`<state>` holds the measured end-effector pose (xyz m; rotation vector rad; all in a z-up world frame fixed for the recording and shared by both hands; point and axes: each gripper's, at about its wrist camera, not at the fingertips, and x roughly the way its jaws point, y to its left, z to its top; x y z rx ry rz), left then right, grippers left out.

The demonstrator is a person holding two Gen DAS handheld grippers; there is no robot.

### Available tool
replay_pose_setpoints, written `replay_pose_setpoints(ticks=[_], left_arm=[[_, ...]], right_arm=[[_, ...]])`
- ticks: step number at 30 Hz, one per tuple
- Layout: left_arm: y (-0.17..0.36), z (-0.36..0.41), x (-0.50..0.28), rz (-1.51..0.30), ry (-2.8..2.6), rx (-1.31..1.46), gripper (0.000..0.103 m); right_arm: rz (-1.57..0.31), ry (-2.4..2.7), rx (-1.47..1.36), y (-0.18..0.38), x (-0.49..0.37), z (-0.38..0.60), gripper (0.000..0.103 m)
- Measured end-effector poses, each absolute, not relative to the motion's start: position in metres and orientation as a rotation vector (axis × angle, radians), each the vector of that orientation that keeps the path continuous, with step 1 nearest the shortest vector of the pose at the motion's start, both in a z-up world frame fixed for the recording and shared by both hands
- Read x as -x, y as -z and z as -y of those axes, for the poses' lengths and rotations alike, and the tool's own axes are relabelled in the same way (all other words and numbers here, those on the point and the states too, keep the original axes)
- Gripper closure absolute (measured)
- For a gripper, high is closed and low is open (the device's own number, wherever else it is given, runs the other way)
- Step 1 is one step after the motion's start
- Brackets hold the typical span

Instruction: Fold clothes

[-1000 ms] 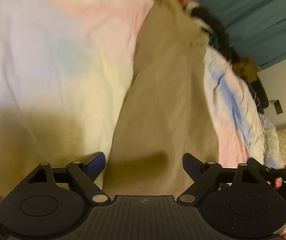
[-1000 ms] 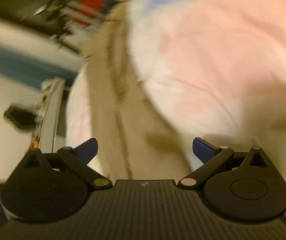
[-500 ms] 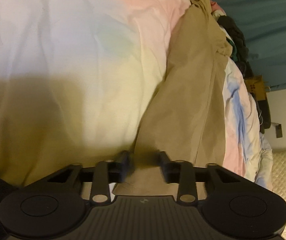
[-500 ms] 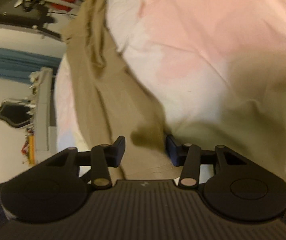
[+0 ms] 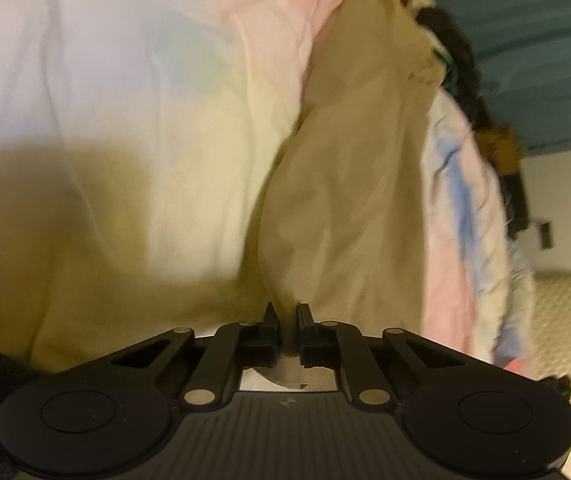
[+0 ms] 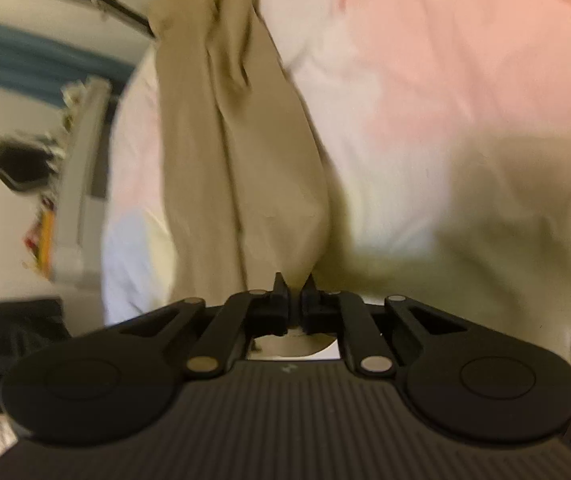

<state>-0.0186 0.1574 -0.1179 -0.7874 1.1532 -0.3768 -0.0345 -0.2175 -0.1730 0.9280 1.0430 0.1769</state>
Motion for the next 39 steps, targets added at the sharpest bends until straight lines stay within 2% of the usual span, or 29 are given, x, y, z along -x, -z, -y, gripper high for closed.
replay_pose_setpoints(ticks=[8, 12, 19, 25, 30, 39], left_arm=[[0.071, -0.176, 0.032, -1.007, 0.464, 0.941, 0.096], [0.038, -0.176, 0.059, -0.914, 0.486, 0.944, 0.097], [0.043, -0.185, 0.134, -0.895, 0.468, 0.96, 0.097], [0.056, -0.194, 0.172, -0.931, 0.45, 0.942, 0.097], [0.033, -0.185, 0.134, -0.888, 0.451, 0.875, 0.097], [0.012, -0.128, -0.007, -0.753, 0.299, 0.594, 0.097]], right_arm=[[-0.77, -0.259, -0.962, 0.077, 0.053, 0.238, 0.096], [-0.691, -0.288, -0.933, 0.044, 0.065, 0.238, 0.096], [-0.681, -0.287, -0.894, 0.061, 0.129, 0.227, 0.096], [-0.683, -0.257, -1.044, 0.093, 0.166, 0.229, 0.096], [-0.654, -0.242, -1.029, 0.08, 0.13, 0.233, 0.096], [-0.637, -0.166, -0.945, 0.077, -0.007, 0.231, 0.096]])
